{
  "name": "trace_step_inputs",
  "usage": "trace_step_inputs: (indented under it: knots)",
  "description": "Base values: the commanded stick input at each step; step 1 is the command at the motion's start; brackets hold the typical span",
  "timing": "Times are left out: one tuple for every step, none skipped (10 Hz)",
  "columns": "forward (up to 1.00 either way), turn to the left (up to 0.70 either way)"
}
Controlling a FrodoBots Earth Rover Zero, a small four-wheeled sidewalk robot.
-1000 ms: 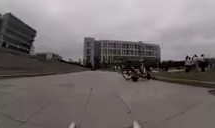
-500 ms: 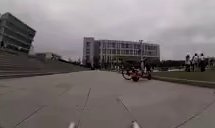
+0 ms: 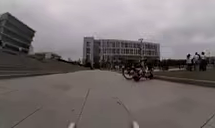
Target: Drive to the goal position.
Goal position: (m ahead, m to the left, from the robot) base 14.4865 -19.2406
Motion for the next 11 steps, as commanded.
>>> trace_step_inputs:
  knots:
    - [0.45, 0.00]
    - [0.45, 0.00]
    - [0.45, 0.00]
    - [0.45, 0.00]
    - [0.45, 0.00]
    - [0.45, 0.00]
    - [0.45, 0.00]
    - [0.45, 0.00]
    - [0.45, 0.00]
    - [0.45, 0.00]
    - [0.45, 0.00]
